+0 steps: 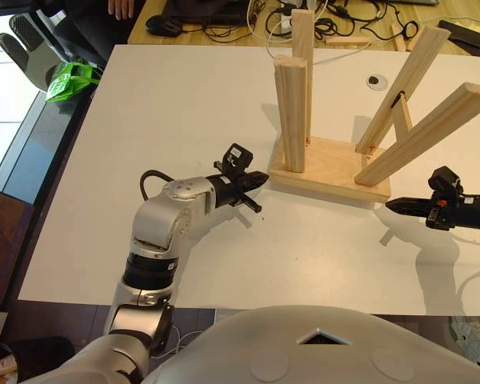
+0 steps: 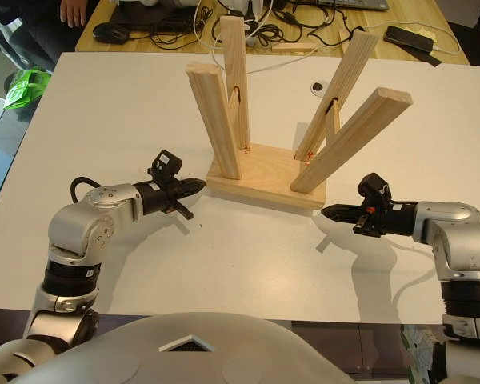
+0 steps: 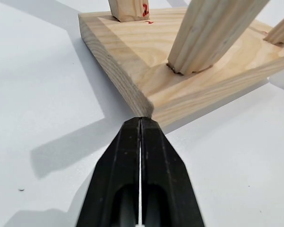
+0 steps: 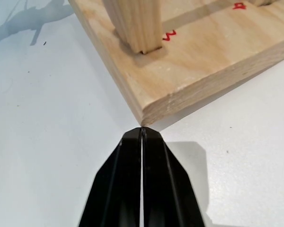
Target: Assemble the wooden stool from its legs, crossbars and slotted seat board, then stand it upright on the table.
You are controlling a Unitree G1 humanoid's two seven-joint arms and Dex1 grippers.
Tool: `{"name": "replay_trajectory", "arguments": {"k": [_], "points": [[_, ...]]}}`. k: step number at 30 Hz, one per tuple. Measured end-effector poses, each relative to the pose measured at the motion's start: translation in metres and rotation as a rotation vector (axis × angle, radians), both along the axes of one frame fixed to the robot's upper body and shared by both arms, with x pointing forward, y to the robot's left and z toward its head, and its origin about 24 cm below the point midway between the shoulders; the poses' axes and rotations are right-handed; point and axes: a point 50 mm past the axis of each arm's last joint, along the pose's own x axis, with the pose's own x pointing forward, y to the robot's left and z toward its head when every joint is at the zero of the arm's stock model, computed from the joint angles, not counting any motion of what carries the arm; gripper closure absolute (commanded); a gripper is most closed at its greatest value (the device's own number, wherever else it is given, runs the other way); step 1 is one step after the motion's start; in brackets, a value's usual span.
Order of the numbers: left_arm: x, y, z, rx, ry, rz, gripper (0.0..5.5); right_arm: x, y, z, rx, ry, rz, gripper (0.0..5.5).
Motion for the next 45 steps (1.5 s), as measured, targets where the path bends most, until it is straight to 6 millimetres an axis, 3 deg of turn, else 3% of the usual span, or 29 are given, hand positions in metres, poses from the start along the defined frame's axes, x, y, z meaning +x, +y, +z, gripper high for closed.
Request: {"name": "replay_trajectory", "arguments": {"k": [26,27,30,41,45], "points": [[0.019,0.028,0.05,-0.15,-0.115,0.093,5.47,0.021,0.017,0.047,0.257,-0.093,-0.099,5.5],[0.02,0.027,0.052,-0.157,-0.116,0.088,5.47,0.021,0.019,0.049,0.276,-0.098,-0.091,5.5],[0.009,-0.01,0.058,-0.327,-0.077,-0.109,5.47,0.025,0.048,0.06,0.408,-0.136,0.045,5.5],[0.015,-0.004,0.059,-0.284,-0.101,-0.064,5.47,0.025,0.048,0.062,0.402,-0.142,0.03,5.5],[0.03,0.01,0.058,-0.25,-0.159,0.067,5.47,0.05,0.035,0.068,0.382,-0.322,-0.166,5.5]]}}
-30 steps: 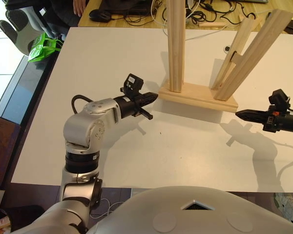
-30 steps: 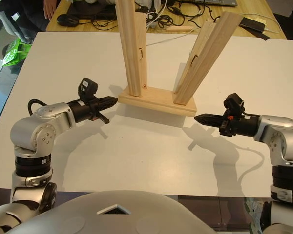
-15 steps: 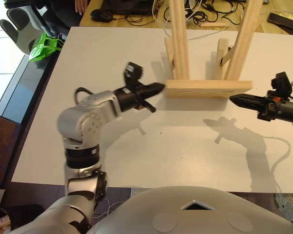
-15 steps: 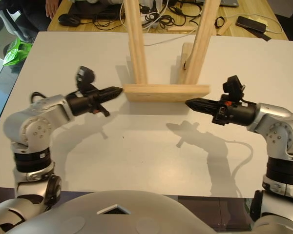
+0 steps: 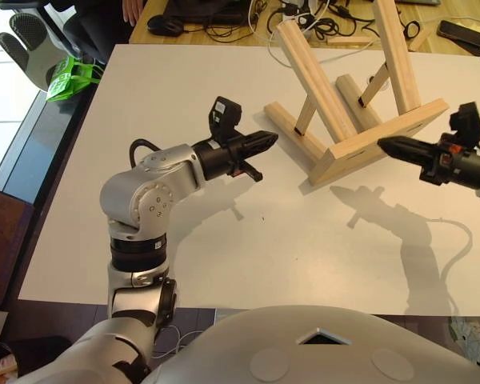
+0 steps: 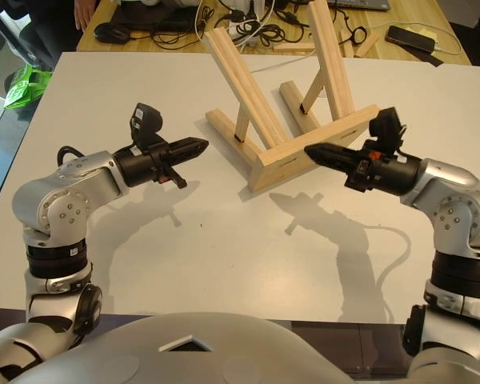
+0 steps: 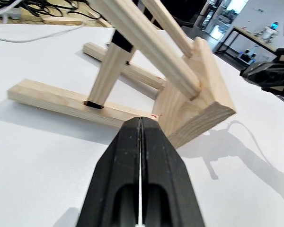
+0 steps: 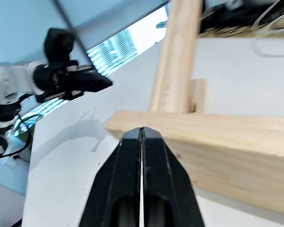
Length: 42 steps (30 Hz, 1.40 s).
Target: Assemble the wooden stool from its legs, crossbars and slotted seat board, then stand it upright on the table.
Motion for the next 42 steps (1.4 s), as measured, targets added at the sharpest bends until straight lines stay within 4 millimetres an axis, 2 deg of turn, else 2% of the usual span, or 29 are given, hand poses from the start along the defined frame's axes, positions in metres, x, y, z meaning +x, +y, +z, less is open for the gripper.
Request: {"name": "replay_trajectory", "arguments": {"k": [3,6,9,12,15,18,23,25,27,30,37,39,42], "points": [[0.023,0.016,0.025,-0.07,-0.161,0.19,5.47,0.036,-0.021,0.023,0.005,-0.198,-0.299,5.5],[0.026,0.017,0.031,-0.139,-0.206,0.234,5.47,0.058,-0.043,0.026,-0.047,-0.27,-0.537,5.5],[0.027,0.016,0.033,-0.184,-0.22,0.274,5.47,0.078,-0.064,0.015,-0.192,-0.244,-0.733,5.5],[0.034,0.021,0.034,-0.168,-0.242,0.367,5.47,0.092,-0.071,-0.002,-0.368,-0.154,-0.78,5.5],[0.038,0.025,0.031,-0.158,-0.247,0.453,5.47,0.096,-0.077,-0.026,-0.505,-0.037,-0.809,5.5],[0.041,0.021,0.028,-0.165,-0.238,0.495,5.47,0.097,-0.071,-0.035,-0.491,-0.003,-0.724,5.5],[0.041,0.016,0.027,-0.164,-0.233,0.491,5.47,0.097,-0.028,-0.037,-0.263,-0.059,-0.336,5.5],[0.041,0.015,0.026,-0.16,-0.232,0.489,5.47,0.085,-0.019,-0.039,-0.19,-0.046,-0.191,5.5],[0.04,0.015,0.025,-0.155,-0.23,0.487,5.47,0.076,-0.018,-0.043,-0.155,-0.014,-0.138,5.5],[0.04,0.014,0.023,-0.148,-0.226,0.486,5.47,0.061,-0.013,-0.038,-0.123,0.023,-0.03,5.5],[0.039,0.014,0.021,-0.143,-0.221,0.486,5.47,0.024,0.004,-0.035,-0.076,0.144,0.172,5.5],[0.039,0.014,0.02,-0.141,-0.216,0.488,5.47,0.023,0.007,-0.032,-0.088,0.127,0.167,5.5],[0.038,0.017,0.016,-0.083,-0.216,0.493,5.47,0.028,-0.001,-0.03,-0.17,0.068,0.057,5.5]]}}
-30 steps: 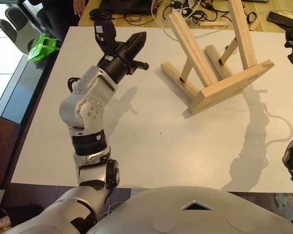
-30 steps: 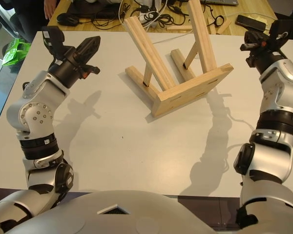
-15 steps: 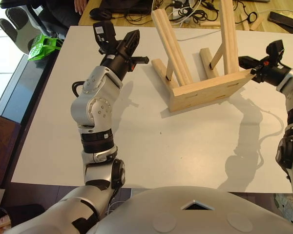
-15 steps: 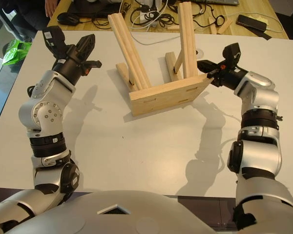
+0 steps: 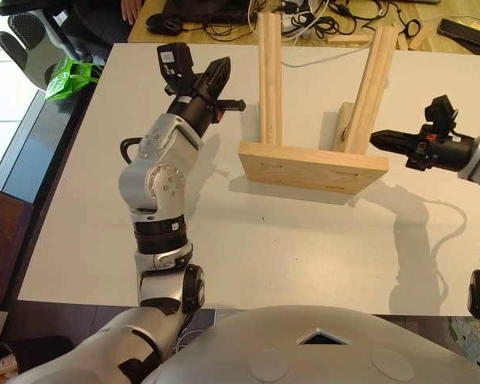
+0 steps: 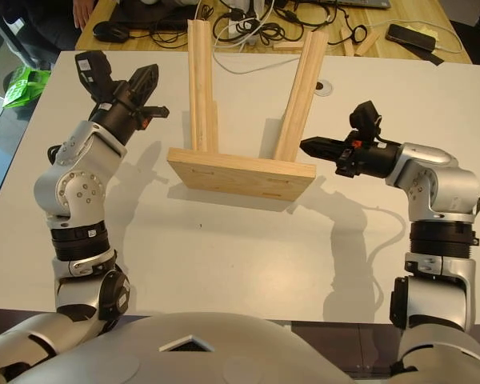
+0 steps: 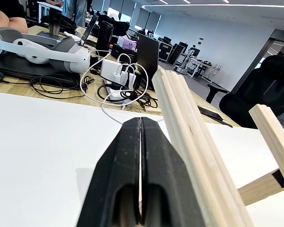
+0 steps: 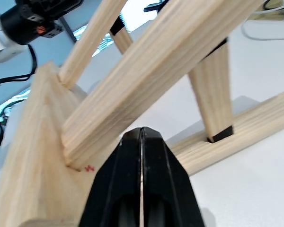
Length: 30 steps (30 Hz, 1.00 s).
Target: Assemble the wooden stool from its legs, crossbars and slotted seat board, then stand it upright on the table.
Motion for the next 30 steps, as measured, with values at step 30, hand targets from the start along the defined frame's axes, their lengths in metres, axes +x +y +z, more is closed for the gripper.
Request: {"name": "replay_trajectory", "arguments": {"k": [30], "points": [[-0.057,-0.001,-0.073,0.672,0.457,-0.35,5.47,-0.046,-0.004,-0.055,-0.398,0.173,0.185,5.5]]}}
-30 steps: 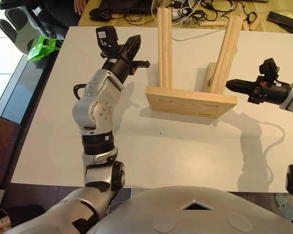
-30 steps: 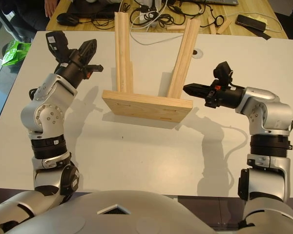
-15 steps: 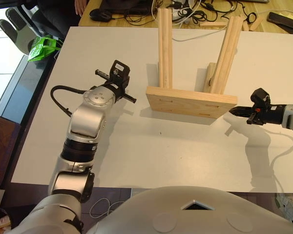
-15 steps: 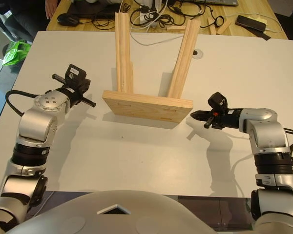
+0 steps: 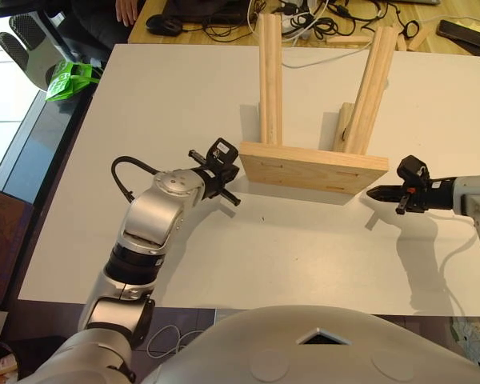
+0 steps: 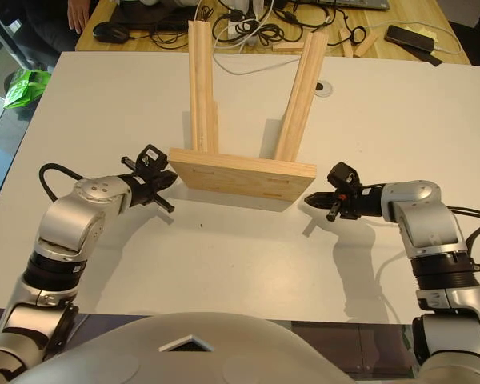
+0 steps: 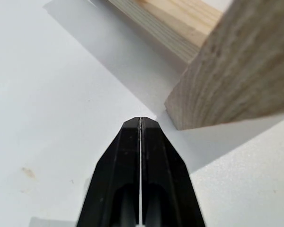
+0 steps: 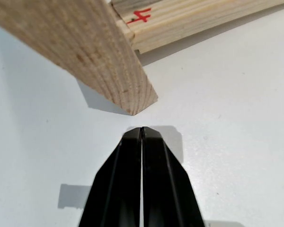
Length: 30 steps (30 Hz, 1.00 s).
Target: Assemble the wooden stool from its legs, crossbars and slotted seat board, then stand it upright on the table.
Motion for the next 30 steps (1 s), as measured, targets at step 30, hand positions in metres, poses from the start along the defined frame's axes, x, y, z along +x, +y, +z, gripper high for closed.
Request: {"name": "replay_trajectory", "arguments": {"k": [30], "points": [[-0.021,-0.017,-0.032,-0.211,0.055,0.228,5.47,-0.028,0.007,-0.006,-0.188,-0.059,-0.228,5.5]]}}
